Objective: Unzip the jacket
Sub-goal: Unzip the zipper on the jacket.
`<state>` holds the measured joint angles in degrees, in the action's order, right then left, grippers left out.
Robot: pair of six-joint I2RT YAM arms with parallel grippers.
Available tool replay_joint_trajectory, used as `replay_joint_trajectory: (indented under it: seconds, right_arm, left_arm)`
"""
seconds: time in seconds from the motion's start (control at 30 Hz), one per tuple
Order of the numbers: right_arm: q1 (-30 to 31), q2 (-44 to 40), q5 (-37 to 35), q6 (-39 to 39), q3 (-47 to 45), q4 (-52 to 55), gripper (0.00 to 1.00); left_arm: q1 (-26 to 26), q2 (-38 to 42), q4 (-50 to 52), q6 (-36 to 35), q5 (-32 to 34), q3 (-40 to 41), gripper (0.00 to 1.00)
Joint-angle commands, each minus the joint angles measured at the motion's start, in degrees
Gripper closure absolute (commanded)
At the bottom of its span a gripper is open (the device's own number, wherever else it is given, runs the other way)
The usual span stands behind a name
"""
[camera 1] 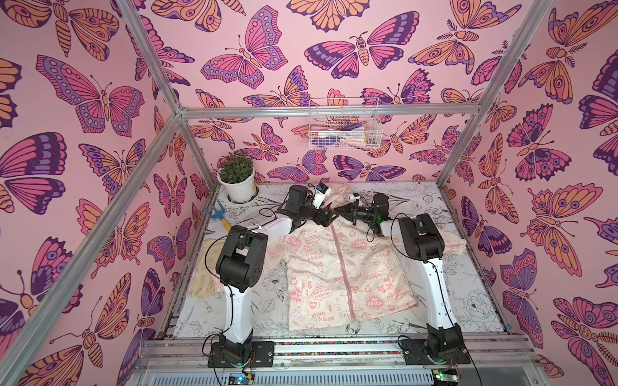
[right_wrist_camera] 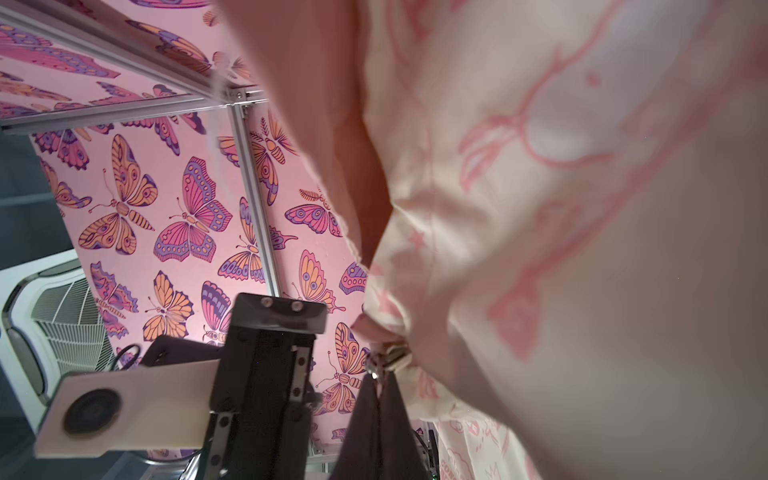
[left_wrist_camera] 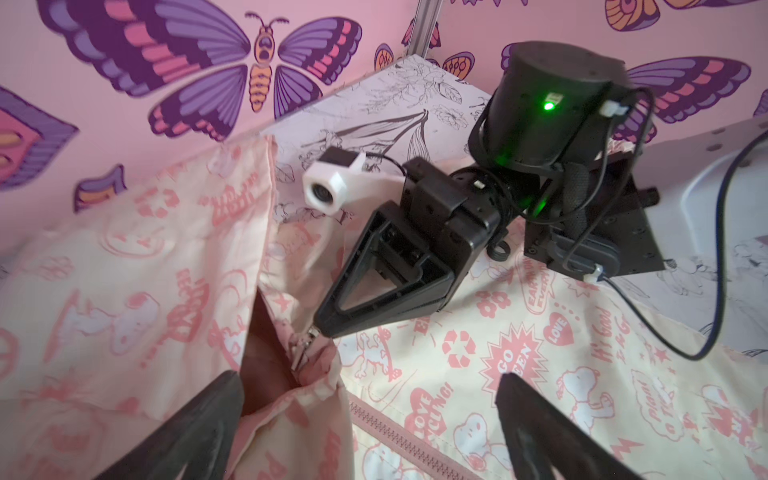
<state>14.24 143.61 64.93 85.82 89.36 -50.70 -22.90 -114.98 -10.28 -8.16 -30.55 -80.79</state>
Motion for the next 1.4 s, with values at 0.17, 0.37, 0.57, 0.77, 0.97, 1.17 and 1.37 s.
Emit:
replay_joint_trajectory:
  seconds: [0.17, 0.37, 0.57, 0.77, 0.97, 1.17, 1.37]
  right_arm:
    - [-0.1, -8.9, 0.0, -21.3, 0.2, 22.3, 1.0]
    - [-0.1, -9.9, -0.5, -22.2, 0.7, 24.4, 1.0]
    - [-0.1, -10.4, -0.3, -21.3, 1.3, 24.2, 1.0]
    - [-0.1, -10.8, -0.1, -20.9, 1.3, 24.5, 1.0]
    - [-0.3, -10.8, 0.0, -20.6, 1.4, 24.5, 1.0]
    - [-0.4, -10.6, 0.3, -19.6, 1.6, 23.8, 1.0]
    - [-0.5, -10.3, 0.3, -19.3, 1.7, 24.1, 0.97]
  left_arm:
    - [2.1, 0.7, 13.9, -11.6, -4.8, -6.2, 0.0]
    - [0.2, -1.4, 22.2, -20.6, -6.1, -10.1, 0.1]
    - [-2.1, -2.8, 22.9, -23.8, -0.9, -11.2, 0.22]
    - [-3.3, -5.9, 22.9, -23.1, 3.9, -13.3, 0.32]
    - [-3.7, -8.6, 23.6, -21.6, 8.1, -15.4, 0.61]
    - [-3.7, -10.4, 25.7, -20.6, 10.4, -17.2, 0.85]
    - [-3.7, -11.2, 26.2, -19.6, 12.9, -18.9, 1.0]
